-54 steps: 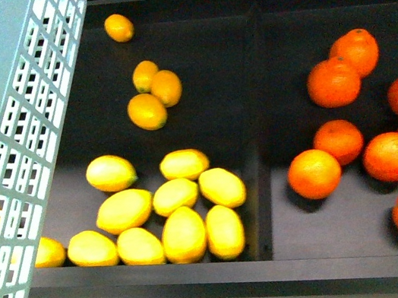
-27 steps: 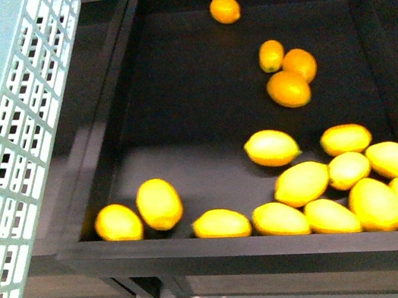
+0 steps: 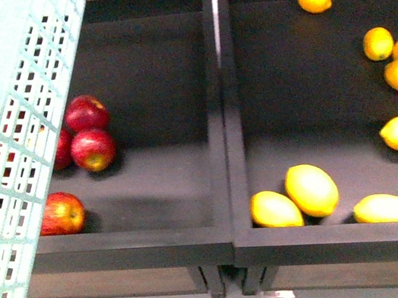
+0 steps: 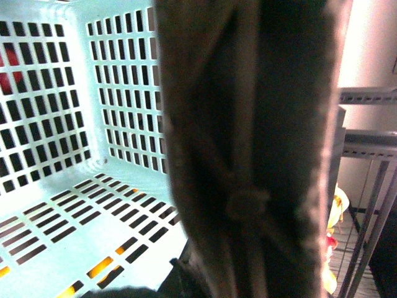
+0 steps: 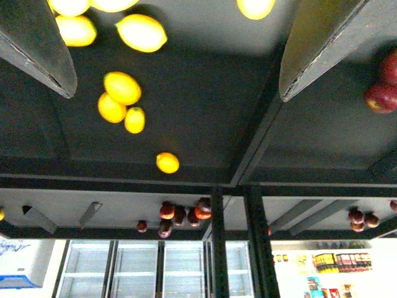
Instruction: Pick lemon and mango into basket
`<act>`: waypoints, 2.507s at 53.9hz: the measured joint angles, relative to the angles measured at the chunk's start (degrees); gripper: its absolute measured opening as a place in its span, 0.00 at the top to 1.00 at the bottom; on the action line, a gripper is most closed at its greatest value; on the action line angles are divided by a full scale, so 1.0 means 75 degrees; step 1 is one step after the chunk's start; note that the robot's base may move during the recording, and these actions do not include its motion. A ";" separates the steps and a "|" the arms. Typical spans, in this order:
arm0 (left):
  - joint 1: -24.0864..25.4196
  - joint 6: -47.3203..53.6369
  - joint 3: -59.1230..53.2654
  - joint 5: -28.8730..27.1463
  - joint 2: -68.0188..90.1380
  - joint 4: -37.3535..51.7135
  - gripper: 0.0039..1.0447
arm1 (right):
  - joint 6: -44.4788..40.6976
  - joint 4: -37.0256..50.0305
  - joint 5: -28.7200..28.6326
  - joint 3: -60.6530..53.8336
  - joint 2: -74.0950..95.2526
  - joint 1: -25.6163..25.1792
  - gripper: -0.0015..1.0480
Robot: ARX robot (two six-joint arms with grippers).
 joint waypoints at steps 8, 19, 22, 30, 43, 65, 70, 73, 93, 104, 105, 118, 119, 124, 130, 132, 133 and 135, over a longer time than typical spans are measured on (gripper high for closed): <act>0.0000 -0.0003 0.0000 0.0006 0.0000 0.0000 0.96 | 0.0000 -0.0006 0.0000 0.0000 -0.0003 -0.0003 0.08; 0.0006 -0.0009 0.0000 0.0015 0.0000 0.0000 0.96 | -0.0003 -0.0003 -0.0006 0.0000 -0.0003 0.0000 0.08; 0.0006 -0.0003 0.0000 0.0006 0.0003 0.0000 0.96 | -0.0003 -0.0003 -0.0032 0.0000 0.0003 -0.0003 0.08; 0.0006 0.0329 0.0160 0.0178 0.0108 -0.0481 0.96 | 0.0000 -0.0003 -0.0012 0.0000 -0.0003 0.0000 0.08; -0.0906 0.4357 0.1259 -0.0137 0.1714 -0.2261 0.96 | 0.0000 -0.0003 -0.0067 0.0000 0.0006 -0.0009 0.08; -0.2812 0.4307 0.2952 0.0589 0.4666 -0.1014 0.96 | 0.0000 -0.0003 -0.0038 0.0000 0.0006 -0.0009 0.08; -0.3416 0.4255 0.3480 0.0717 0.5386 -0.0959 0.96 | 0.0000 -0.0003 -0.0012 0.0000 0.0006 -0.0009 0.08; -0.3634 0.4240 0.3643 0.0784 0.5622 -0.0933 0.96 | 0.0000 -0.0003 -0.0012 0.0000 0.0006 -0.0009 0.08; -0.4707 0.4348 0.4013 0.1425 0.5849 -0.0685 0.96 | 0.0000 -0.0003 -0.0015 0.0000 0.0006 -0.0009 0.08; -0.4747 0.4328 0.4013 0.1402 0.5849 -0.0691 0.96 | 0.0000 -0.0003 -0.0015 0.0000 0.0006 -0.0009 0.08; -0.4744 0.4331 0.4013 0.1381 0.5849 -0.0691 0.96 | 0.0000 -0.0003 -0.0012 0.0000 0.0006 -0.0009 0.08; -0.4654 0.4377 0.4013 0.1192 0.5849 -0.0694 0.96 | 0.0388 -0.0513 0.0717 0.0169 0.0224 0.0192 0.08; -0.4654 0.4377 0.4013 0.1195 0.5849 -0.0694 0.96 | 0.0536 -0.0737 0.0956 0.0254 0.0326 0.0268 0.08; -0.4657 0.4366 0.4013 0.1236 0.5846 -0.0705 0.96 | 0.1661 -0.1856 0.2087 0.0731 0.1180 0.0172 0.08; -0.4669 0.4374 0.4013 0.1317 0.5843 -0.0705 0.96 | 0.2369 -0.1309 0.1183 0.1014 0.1900 -0.1209 0.08; -0.4672 0.4368 0.4013 0.1361 0.5840 -0.0705 0.96 | 0.2401 -0.0825 0.0685 0.1157 0.2355 -0.1935 0.08; -0.4677 0.4374 0.4013 0.1364 0.5834 -0.0705 0.96 | 0.2393 -0.0606 0.0504 0.1195 0.2576 -0.2218 0.08; -0.4686 0.4377 0.4013 0.1367 0.5834 -0.0705 0.96 | 0.2331 -0.0236 0.0254 0.1233 0.2958 -0.2637 0.08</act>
